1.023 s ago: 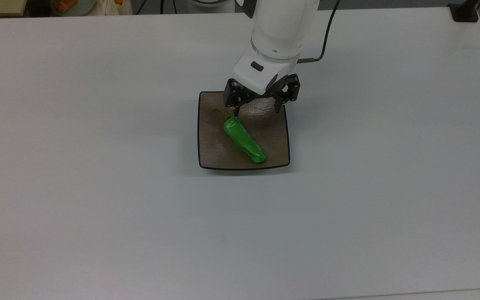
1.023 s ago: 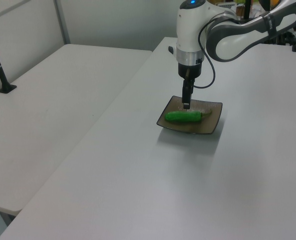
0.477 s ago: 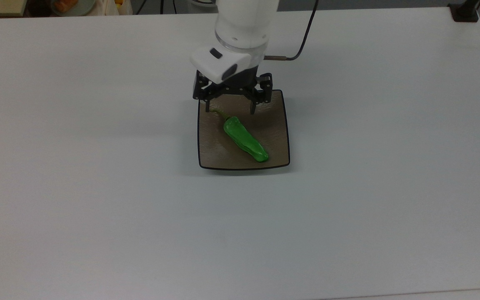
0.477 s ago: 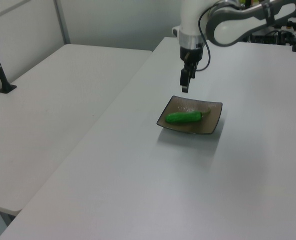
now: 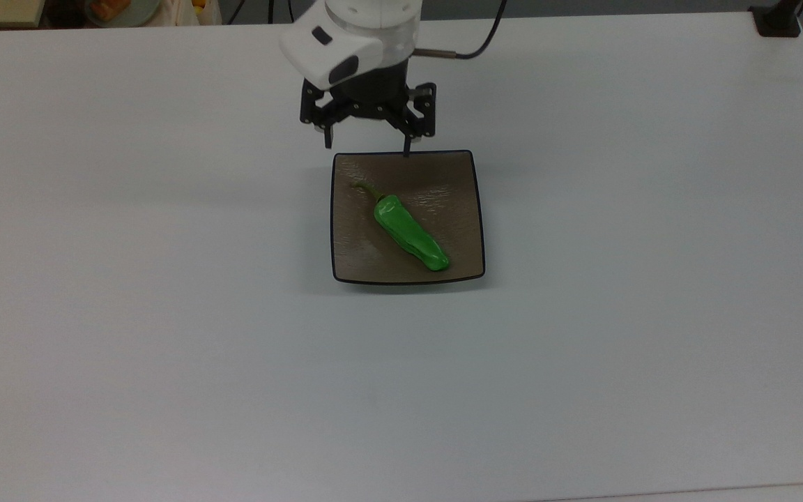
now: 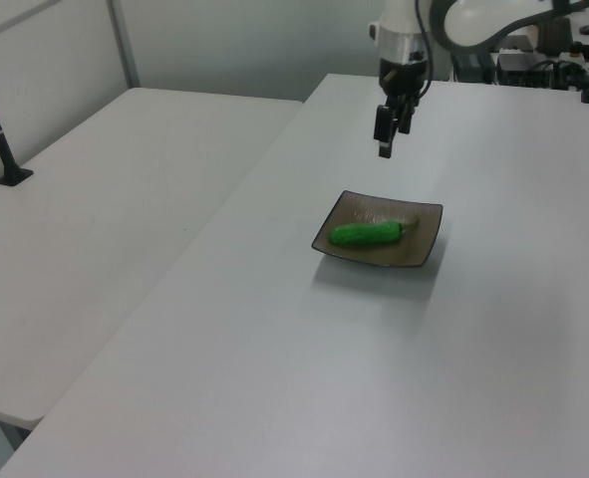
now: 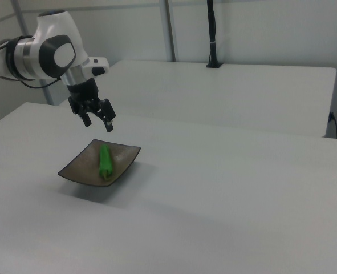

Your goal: Chili peppers are placed on a ceramic plate

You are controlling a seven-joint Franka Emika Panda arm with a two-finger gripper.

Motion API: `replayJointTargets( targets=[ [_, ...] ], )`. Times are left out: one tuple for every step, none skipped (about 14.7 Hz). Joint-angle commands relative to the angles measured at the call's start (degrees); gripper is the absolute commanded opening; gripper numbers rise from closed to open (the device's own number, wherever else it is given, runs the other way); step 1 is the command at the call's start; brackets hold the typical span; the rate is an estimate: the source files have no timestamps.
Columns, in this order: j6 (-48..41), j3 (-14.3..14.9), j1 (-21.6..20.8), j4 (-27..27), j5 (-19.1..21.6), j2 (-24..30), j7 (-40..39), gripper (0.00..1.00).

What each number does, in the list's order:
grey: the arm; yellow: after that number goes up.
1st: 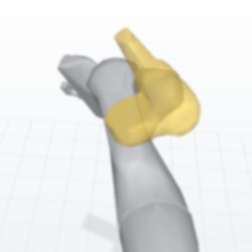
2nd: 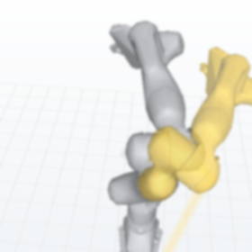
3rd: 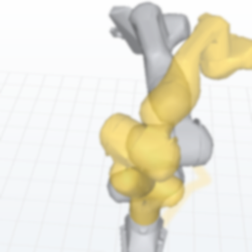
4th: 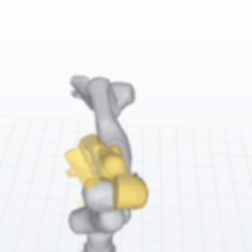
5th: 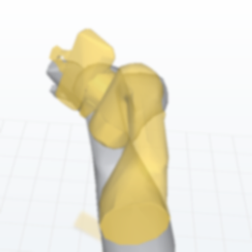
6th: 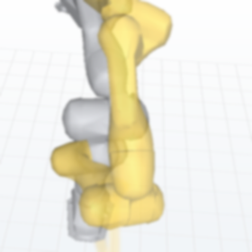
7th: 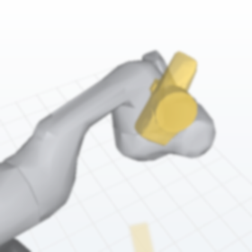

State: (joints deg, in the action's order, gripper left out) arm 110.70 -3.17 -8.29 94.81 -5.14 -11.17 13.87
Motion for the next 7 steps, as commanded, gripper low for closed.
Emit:
replayJointTargets(
  targets=[
    [-0.3,1.5,-0.3,9.3,1.3,9.0,-2.0,1.0],
    [-0.7,1.5,-0.2,10.3,2.0,10.2,-2.1,1.0],
    [-1.4,1.5,-0.2,11.3,3.6,11.2,-2.3,1.0],
    [-1.7,1.6,-0.1,12.0,5.3,12.2,-2.6,1.0],
    [-1.8,1.9,-0.1,12.7,6.6,12.9,-3.1,1.0],
    [-1.8,2.2,-0.2,13.2,7.3,13.1,-4.1,1.0],
    [-2.1,2.3,-0.2,13.6,7.4,13.1,-4.6,1.0]
  ],
)
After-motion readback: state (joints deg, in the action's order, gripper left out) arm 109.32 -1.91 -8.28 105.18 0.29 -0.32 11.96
